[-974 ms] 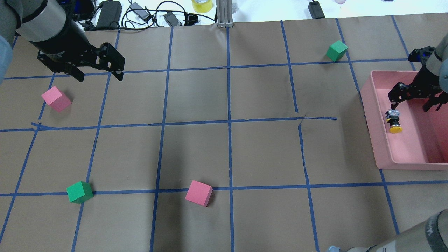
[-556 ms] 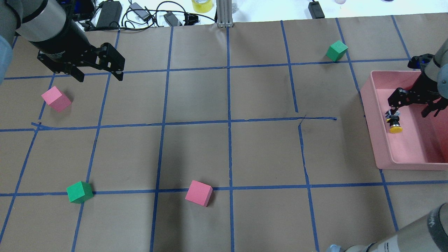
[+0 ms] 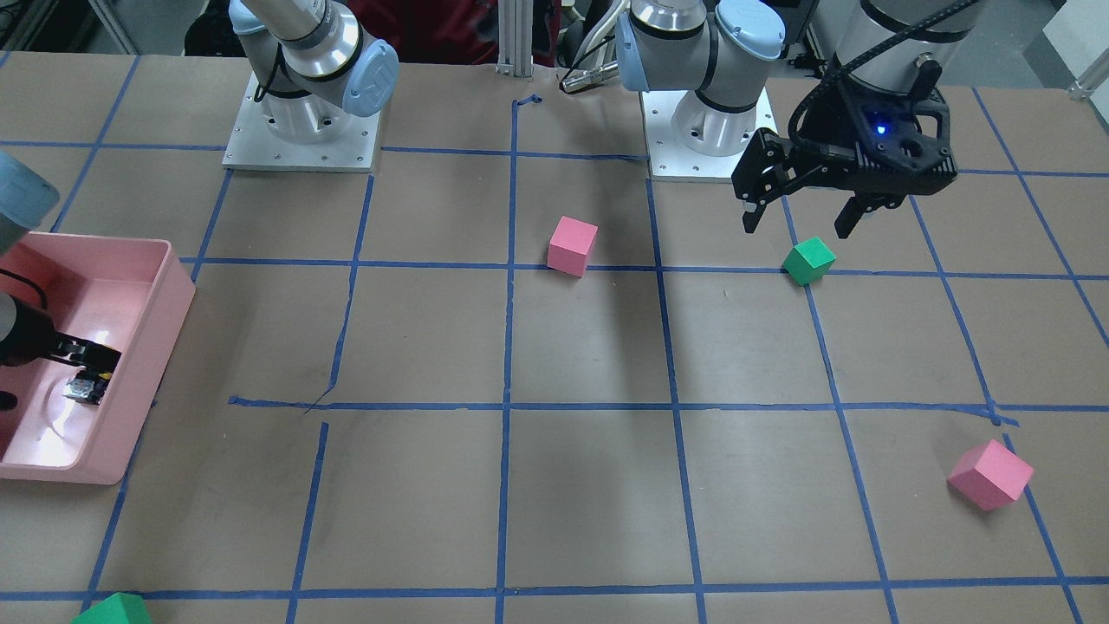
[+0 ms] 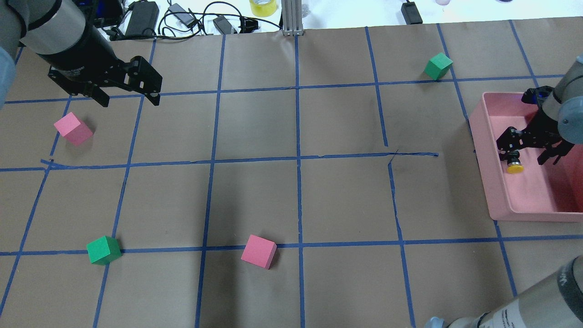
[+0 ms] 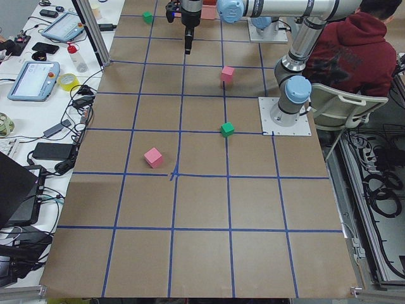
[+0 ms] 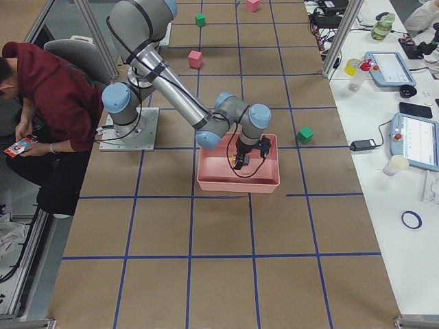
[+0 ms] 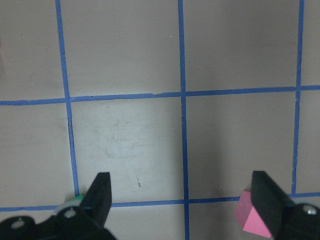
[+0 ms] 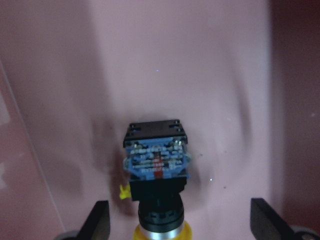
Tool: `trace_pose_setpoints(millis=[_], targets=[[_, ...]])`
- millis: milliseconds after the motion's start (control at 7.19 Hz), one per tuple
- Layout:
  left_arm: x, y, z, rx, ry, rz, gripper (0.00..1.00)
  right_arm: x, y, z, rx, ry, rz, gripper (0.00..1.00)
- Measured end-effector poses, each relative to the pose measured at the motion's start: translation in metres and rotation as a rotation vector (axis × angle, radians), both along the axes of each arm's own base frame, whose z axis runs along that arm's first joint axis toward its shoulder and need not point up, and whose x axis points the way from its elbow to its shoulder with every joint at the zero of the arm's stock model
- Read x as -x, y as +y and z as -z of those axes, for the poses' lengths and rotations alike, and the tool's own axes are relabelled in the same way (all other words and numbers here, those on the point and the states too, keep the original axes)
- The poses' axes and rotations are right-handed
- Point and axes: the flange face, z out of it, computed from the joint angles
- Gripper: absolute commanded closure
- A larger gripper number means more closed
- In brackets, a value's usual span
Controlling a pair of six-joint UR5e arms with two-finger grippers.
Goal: Align button upright
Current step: 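Close the right gripper on the button switch body, then lift the button out of the bin with the right gripper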
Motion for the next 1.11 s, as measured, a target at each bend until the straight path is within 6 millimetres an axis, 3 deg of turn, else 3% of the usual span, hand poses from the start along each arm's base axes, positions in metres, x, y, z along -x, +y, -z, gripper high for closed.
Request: trace_pose_setpoints(millis=[139,278,695,1113], targets=[[0.0,0.0,0.0,0.0,0.0,0.0,0.0,0.003,-0.001,0.006,0.005,0.002,0.005,0.4],[0.0,0.0,0.0,0.0,0.0,0.0,0.0,0.003,-0.002,0.009,0.009,0.001,0.01,0.96],[0.0,0.0,0.0,0.0,0.0,0.0,0.0,0.004,-0.004,0.005,0.02,0.004,0.018,1.0],[0.0,0.0,0.0,0.0,0.0,-0.001,0.0,0.003,-0.009,-0.028,0.081,0.019,0.05,1.0]])
